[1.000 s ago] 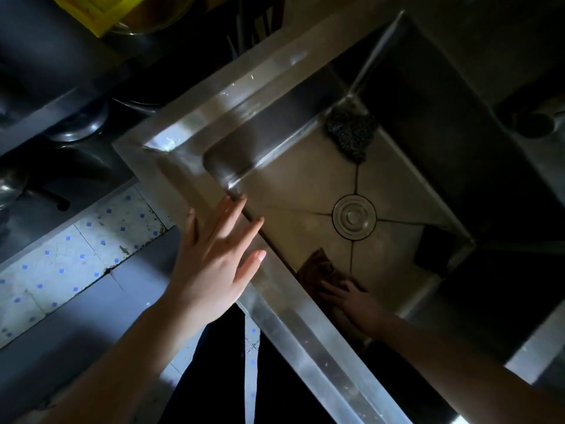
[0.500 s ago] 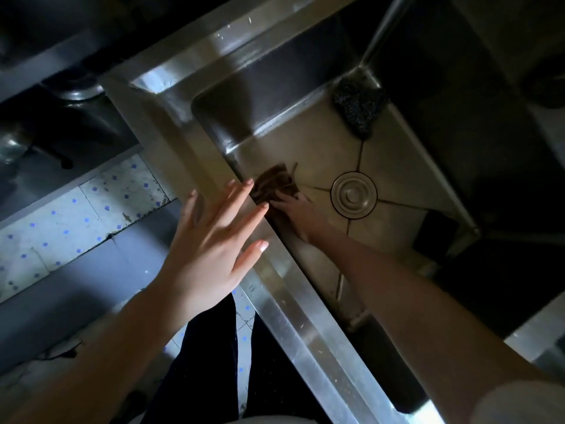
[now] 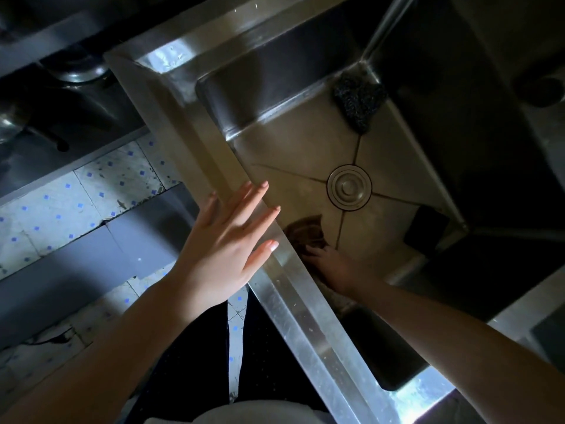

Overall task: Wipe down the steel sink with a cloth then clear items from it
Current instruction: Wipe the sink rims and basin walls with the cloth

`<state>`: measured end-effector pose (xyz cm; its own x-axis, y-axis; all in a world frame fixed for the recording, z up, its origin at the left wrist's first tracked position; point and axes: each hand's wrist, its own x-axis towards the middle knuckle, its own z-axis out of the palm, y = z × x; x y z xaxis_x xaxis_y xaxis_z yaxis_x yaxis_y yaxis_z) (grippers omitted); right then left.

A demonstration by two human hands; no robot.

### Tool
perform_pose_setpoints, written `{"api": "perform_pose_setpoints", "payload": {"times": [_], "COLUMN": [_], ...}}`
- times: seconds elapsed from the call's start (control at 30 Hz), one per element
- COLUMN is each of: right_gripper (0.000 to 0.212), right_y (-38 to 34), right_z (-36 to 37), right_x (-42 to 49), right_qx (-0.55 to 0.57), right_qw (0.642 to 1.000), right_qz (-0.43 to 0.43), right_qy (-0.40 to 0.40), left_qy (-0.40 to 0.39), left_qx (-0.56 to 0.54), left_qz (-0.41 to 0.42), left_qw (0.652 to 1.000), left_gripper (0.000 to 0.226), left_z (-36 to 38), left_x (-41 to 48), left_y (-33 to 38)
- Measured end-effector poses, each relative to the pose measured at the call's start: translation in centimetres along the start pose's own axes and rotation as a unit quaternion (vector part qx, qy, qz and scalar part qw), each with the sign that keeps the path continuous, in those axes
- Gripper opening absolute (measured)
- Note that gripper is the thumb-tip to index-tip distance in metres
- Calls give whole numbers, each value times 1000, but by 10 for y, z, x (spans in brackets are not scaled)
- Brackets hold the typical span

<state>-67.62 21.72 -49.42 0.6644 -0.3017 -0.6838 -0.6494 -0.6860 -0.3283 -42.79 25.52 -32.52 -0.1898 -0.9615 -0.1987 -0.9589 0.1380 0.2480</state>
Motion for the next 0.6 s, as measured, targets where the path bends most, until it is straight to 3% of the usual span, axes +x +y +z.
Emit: {"api": "perform_pose_setpoints", "payload": {"times": [0.1, 0.2, 0.43, 0.6], "right_gripper": [55, 56, 54, 46], "right_y": [3, 11, 31, 28], "right_z": [14, 15, -30, -49], "right_x": [-20, -22, 18, 42], "right_qx": [-32, -49, -50, -27], "right_qw": [998, 996, 997, 997], "right_qz": [-2, -10, 11, 16], "right_qy": [-61, -72, 64, 77], "left_qy": [-8, -13, -5, -9], "left_qx": [-3, -6, 6, 7], "left_qz": [5, 7, 4, -1], "left_qw": [1000, 1000, 1000, 1000], "left_gripper": [51, 50, 48, 49], "left_z": [3, 5, 5, 6], "left_x": [-1, -1, -2, -3], "left_y": [6, 10, 9, 12]}}
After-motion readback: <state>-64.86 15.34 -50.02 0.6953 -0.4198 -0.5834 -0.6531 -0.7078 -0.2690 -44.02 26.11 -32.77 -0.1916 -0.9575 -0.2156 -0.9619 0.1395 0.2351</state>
